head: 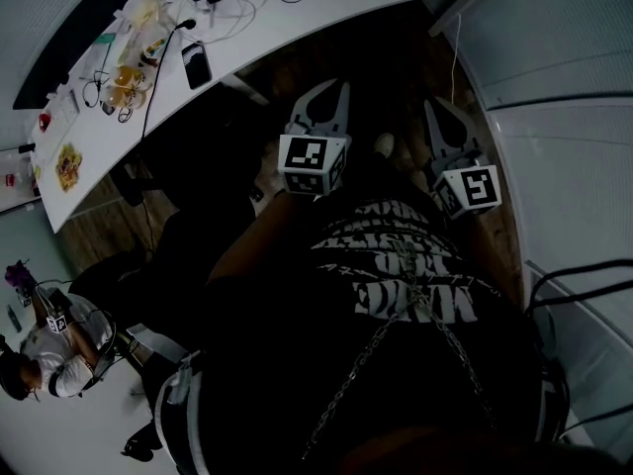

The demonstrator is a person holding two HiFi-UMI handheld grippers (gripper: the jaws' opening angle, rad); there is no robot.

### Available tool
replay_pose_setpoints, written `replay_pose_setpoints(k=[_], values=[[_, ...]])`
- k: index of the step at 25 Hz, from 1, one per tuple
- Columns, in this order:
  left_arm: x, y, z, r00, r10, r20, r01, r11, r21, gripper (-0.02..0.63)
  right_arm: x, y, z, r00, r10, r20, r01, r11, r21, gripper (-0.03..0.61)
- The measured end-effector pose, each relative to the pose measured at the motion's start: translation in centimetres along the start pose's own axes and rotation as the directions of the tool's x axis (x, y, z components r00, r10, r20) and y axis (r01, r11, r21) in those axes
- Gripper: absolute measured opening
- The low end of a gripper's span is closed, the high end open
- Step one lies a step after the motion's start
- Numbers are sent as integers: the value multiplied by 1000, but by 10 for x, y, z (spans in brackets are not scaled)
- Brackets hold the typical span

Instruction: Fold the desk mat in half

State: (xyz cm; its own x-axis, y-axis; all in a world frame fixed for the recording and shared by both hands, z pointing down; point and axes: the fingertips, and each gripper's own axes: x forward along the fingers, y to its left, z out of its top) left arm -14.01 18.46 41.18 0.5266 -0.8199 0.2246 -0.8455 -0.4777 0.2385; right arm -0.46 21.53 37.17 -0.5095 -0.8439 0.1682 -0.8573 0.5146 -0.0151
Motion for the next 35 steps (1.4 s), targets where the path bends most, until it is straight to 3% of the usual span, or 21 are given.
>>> replay_pose_setpoints(k=[9, 19, 31, 35], values=[[37, -1, -7, 999, 0, -32, 0, 1000, -11, 6, 13, -32, -13, 1000, 3, -17, -2, 999, 45, 0], [102, -9, 0, 998, 18, -62, -19, 1000, -11, 6, 41, -96, -13, 999, 17, -29, -15, 998, 53, 0], [205, -19, 62, 998, 59, 3, -59, 998, 24, 6, 76, -205, 23, 999, 24, 34, -25, 1000, 7, 0], [230, -26, 77, 996, 85, 16, -86, 996, 25, 6, 86, -229, 39, 995, 76, 65, -76, 997, 3, 0]])
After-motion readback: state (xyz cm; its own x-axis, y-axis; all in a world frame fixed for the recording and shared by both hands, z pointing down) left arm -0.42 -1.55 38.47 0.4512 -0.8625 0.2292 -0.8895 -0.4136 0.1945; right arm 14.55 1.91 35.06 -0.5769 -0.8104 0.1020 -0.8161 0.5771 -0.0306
